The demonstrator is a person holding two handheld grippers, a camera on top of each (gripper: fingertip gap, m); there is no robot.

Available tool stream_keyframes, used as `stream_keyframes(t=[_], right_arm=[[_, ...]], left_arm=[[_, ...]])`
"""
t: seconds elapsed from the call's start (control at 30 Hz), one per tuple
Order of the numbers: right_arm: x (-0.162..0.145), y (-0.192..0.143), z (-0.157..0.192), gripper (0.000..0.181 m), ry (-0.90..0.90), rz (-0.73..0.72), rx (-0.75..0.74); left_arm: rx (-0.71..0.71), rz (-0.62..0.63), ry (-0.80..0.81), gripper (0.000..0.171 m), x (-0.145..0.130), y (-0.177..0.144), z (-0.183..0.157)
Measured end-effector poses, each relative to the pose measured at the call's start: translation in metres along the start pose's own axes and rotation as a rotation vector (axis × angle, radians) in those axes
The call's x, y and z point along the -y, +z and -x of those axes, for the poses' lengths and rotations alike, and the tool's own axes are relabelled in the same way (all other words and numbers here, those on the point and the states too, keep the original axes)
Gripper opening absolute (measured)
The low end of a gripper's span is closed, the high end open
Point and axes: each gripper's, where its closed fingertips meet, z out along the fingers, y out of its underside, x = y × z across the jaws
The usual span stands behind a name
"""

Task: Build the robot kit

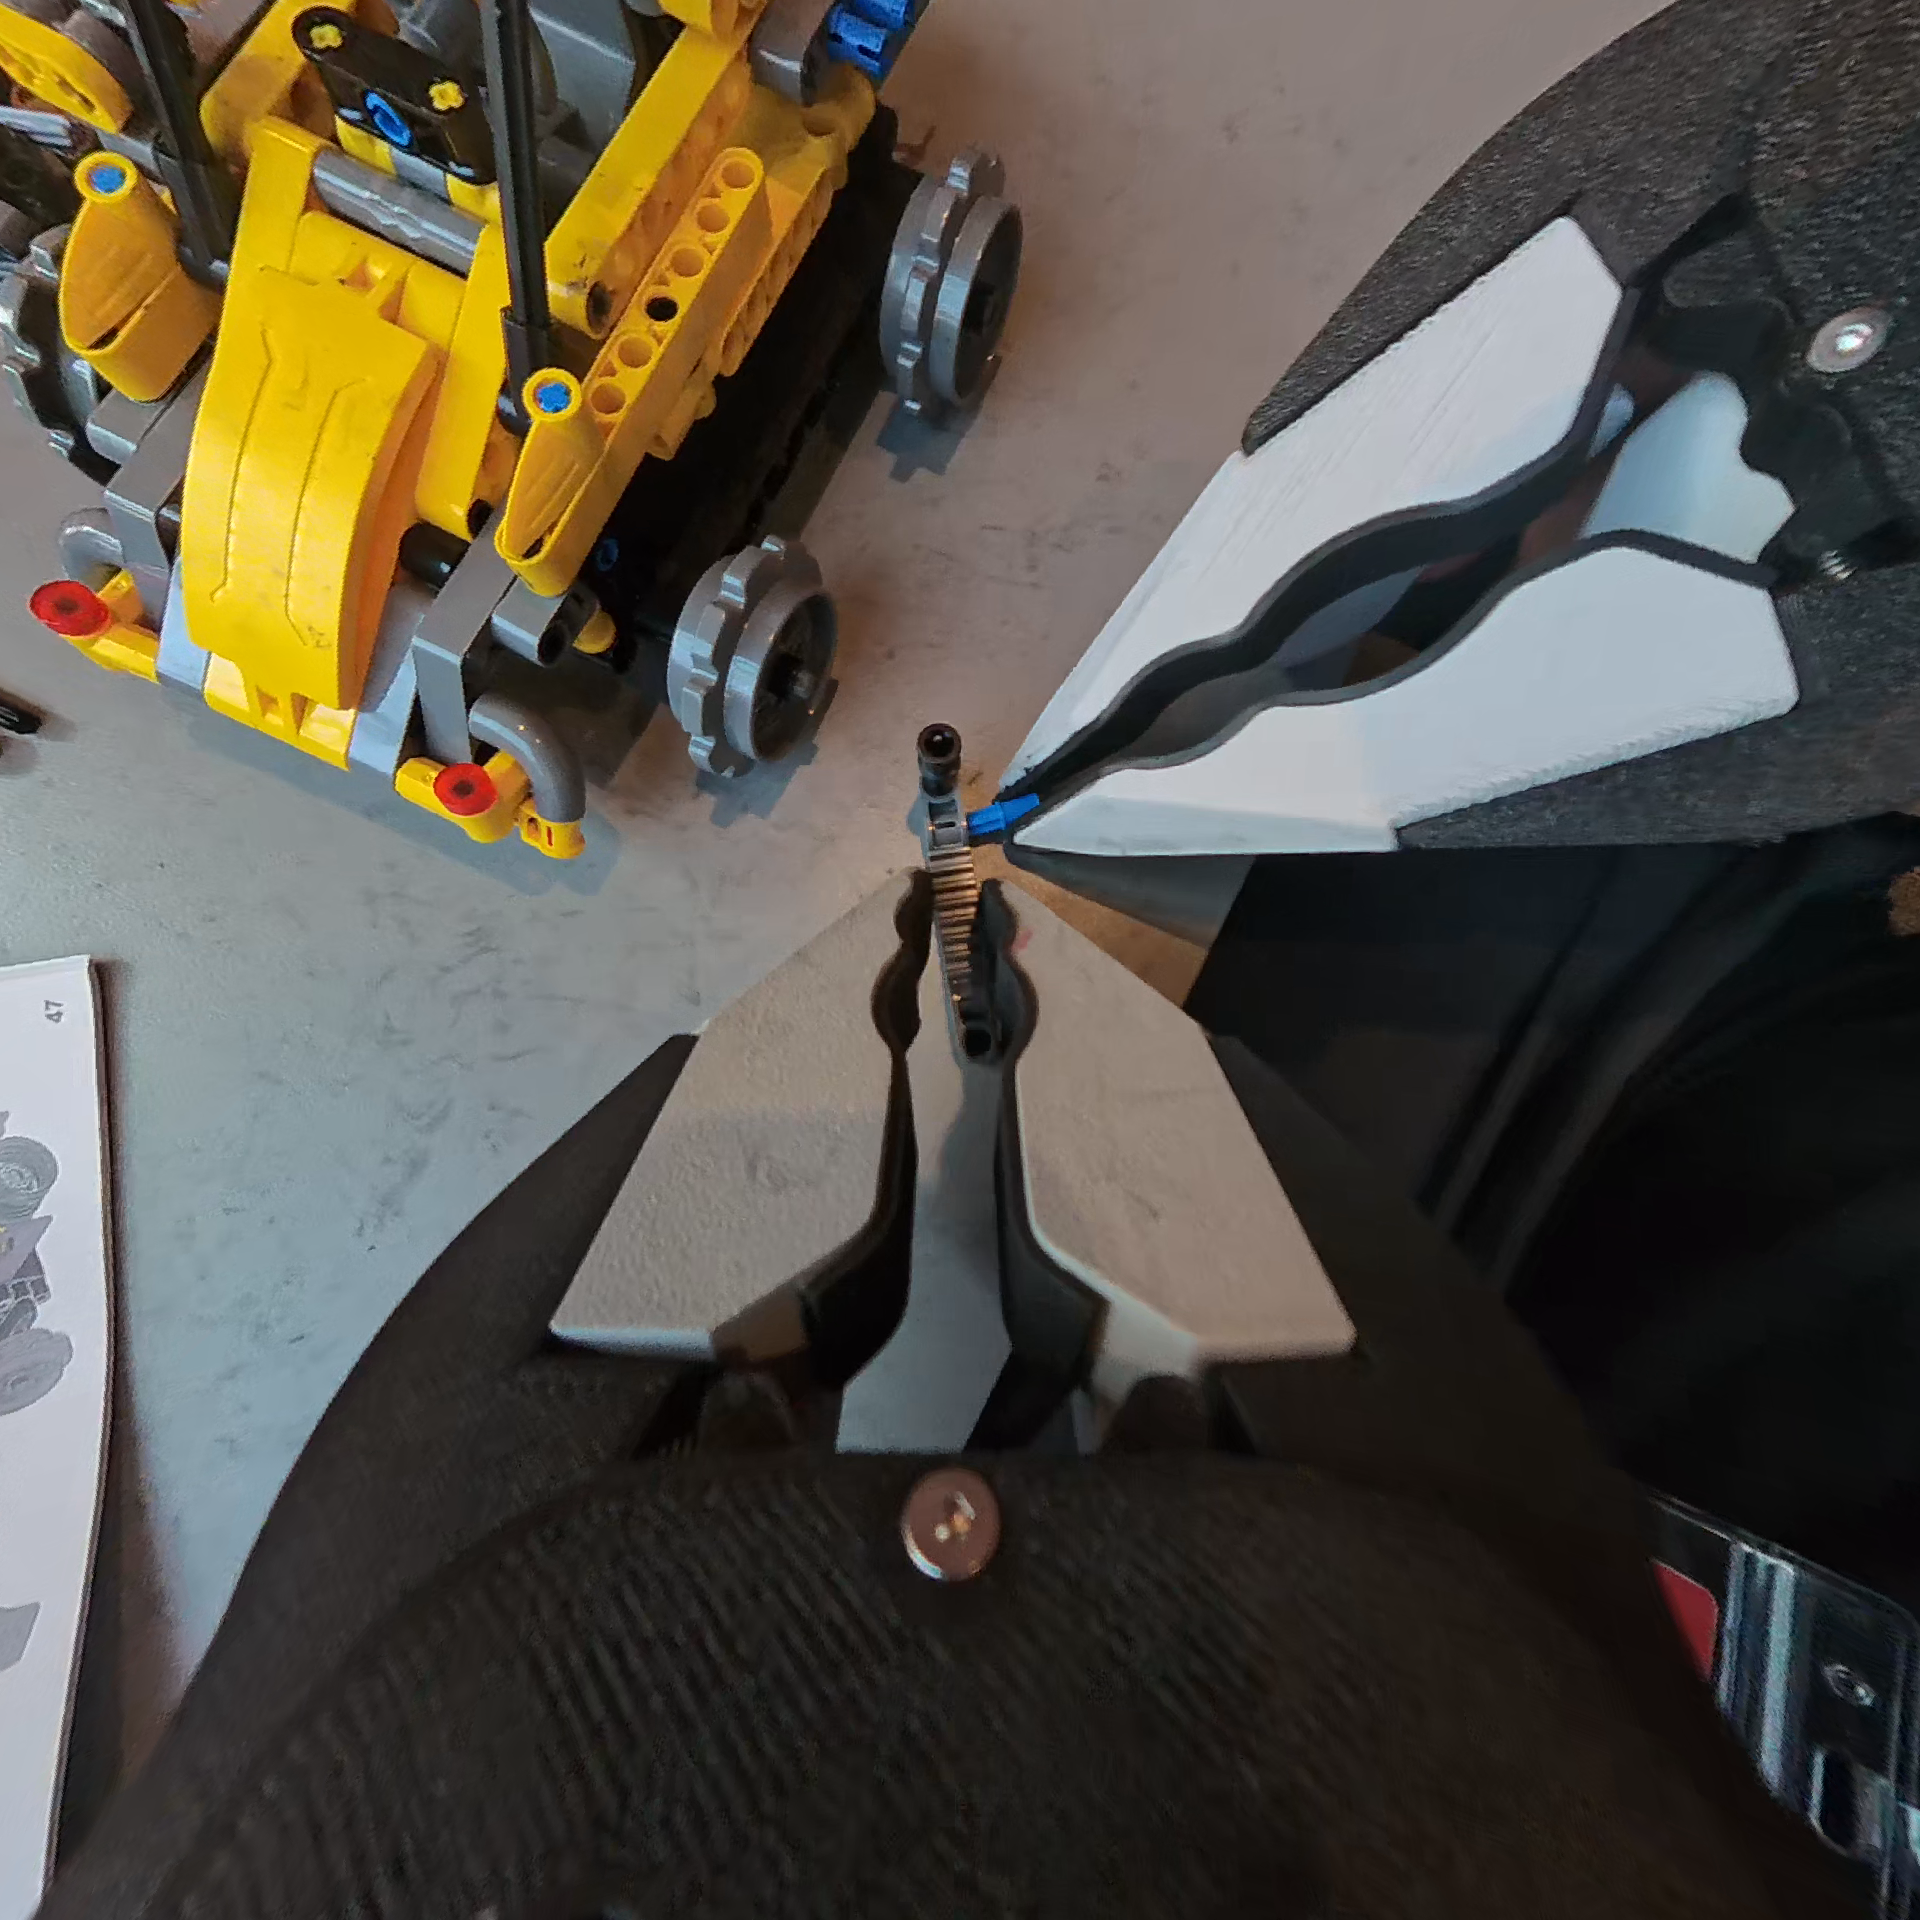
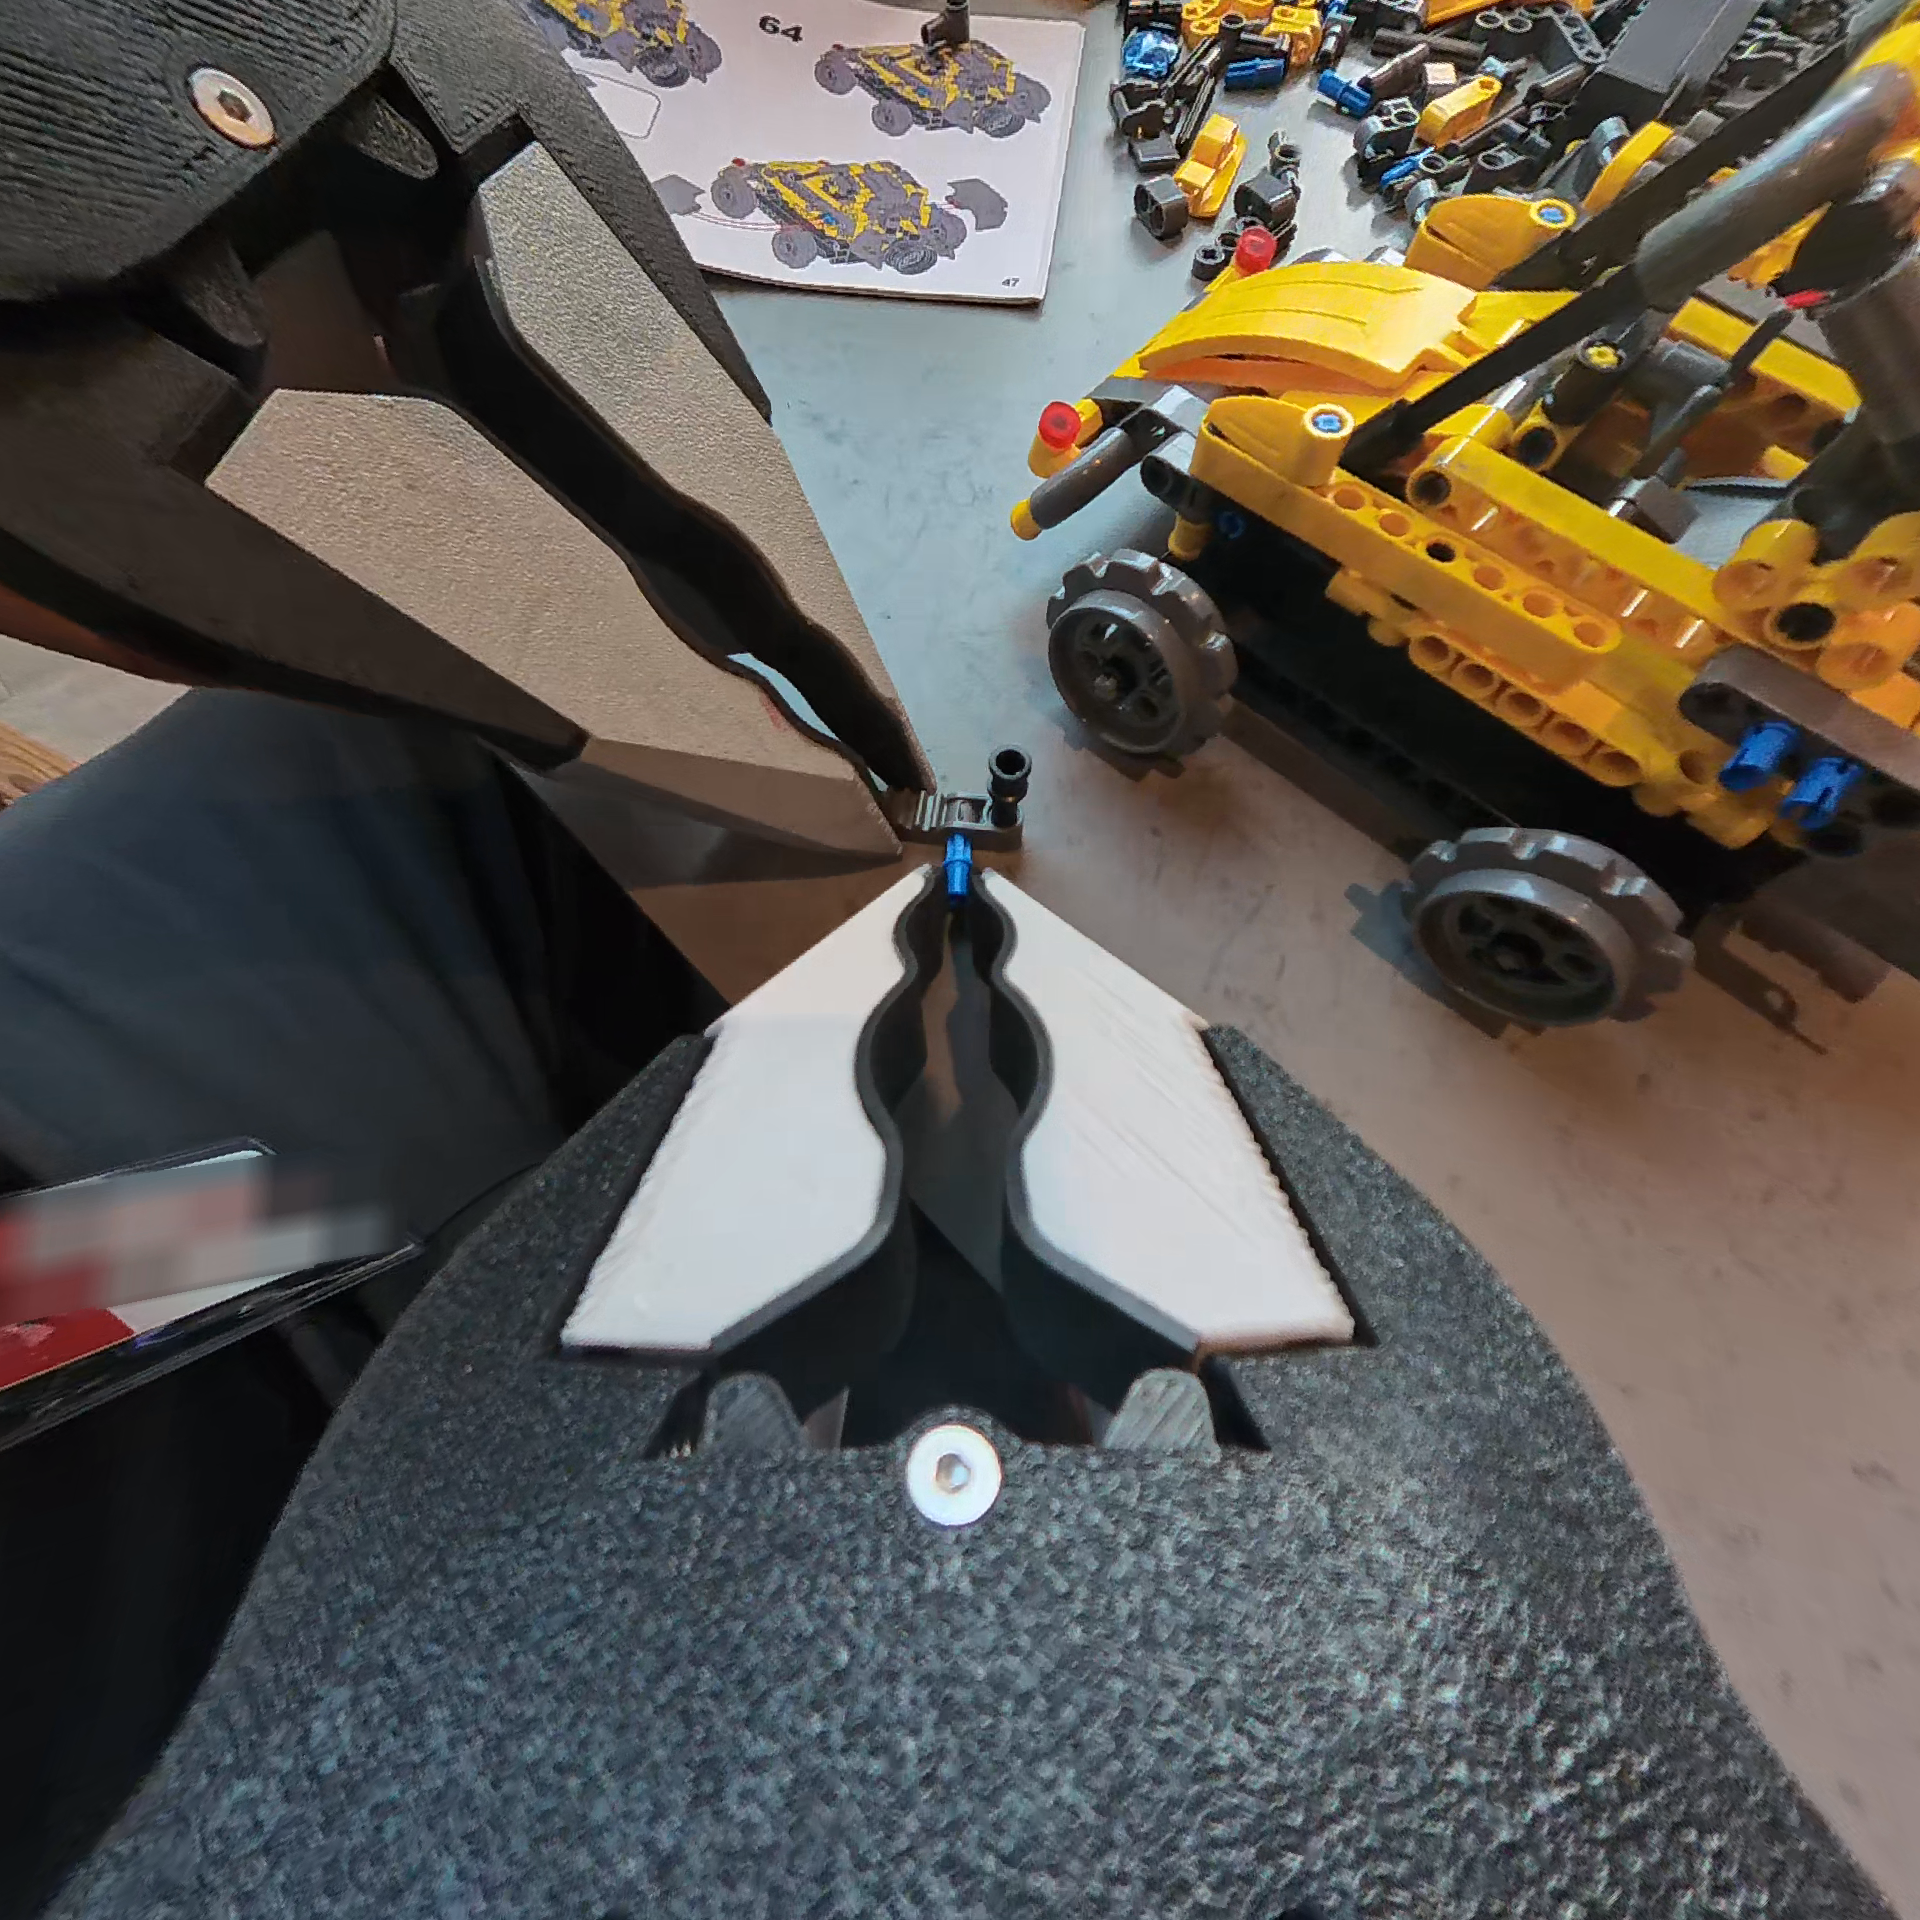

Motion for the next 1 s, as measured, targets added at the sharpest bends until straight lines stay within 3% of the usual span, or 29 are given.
stream_keyframes(t=[0.33, 0.67, 1.0], right_arm=[[-0.0003, 0.0022, -0.0026, 0.004, -0.062, 0.004, -0.039], [0.0001, 0.0022, -0.0007, 0.004, -0.152, -0.022, -0.069], [-0.0001, 0.0029, 0.0009, 0.003, -0.148, -0.012, -0.025]], left_arm=[[0.002, -0.009, 0.030, 0.005, 0.0015, 0.0016, 0.0021], [-0.090, -0.035, -0.035, 0.005, 0.0011, 0.0009, -0.0004], [-0.111, -0.046, 0.000, 0.007, -0.0004, -0.0002, -0.0046]])
